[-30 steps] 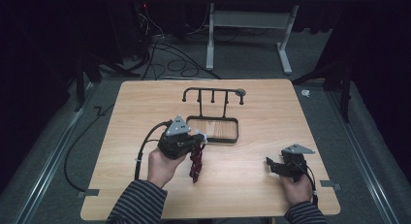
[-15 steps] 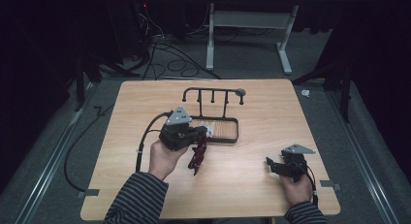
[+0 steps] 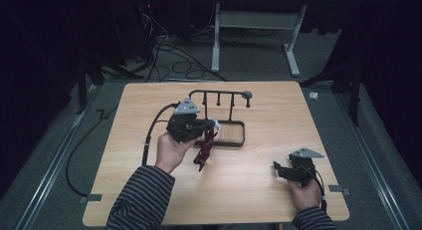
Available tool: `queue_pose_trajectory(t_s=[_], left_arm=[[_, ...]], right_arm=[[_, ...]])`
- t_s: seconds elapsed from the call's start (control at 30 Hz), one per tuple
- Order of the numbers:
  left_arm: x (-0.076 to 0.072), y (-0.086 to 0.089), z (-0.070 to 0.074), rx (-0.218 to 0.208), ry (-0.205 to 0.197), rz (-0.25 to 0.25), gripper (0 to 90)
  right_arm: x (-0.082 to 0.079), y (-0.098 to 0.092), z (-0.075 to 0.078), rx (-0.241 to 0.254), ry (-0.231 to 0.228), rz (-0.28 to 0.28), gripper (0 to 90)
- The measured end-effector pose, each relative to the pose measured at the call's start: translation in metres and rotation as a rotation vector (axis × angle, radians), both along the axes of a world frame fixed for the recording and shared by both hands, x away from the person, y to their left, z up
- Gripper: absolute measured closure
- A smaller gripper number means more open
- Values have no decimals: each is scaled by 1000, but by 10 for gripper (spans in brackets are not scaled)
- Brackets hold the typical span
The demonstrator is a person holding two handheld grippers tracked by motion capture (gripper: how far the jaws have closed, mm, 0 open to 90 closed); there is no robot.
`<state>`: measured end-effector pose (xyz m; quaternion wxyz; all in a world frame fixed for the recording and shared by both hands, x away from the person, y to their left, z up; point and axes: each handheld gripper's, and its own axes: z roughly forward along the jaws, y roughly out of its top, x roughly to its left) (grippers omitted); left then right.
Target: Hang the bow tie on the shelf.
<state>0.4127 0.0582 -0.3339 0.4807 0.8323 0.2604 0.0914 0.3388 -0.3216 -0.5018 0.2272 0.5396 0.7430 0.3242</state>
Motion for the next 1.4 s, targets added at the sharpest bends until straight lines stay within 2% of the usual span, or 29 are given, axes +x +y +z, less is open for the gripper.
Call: queue_pose_trajectory(t_s=[0.47, 0.83, 1.4], left_arm=[[18, -9, 10, -4, 7, -10, 880], [32, -16, 9, -11, 32, -19, 881], [50, -28, 11, -11, 46, -29, 881]], right_arm=[[0, 0, 0, -1, -1, 2, 301], [0, 0, 0, -1, -1, 2, 301], [0, 0, 0, -1, 0, 1, 301]])
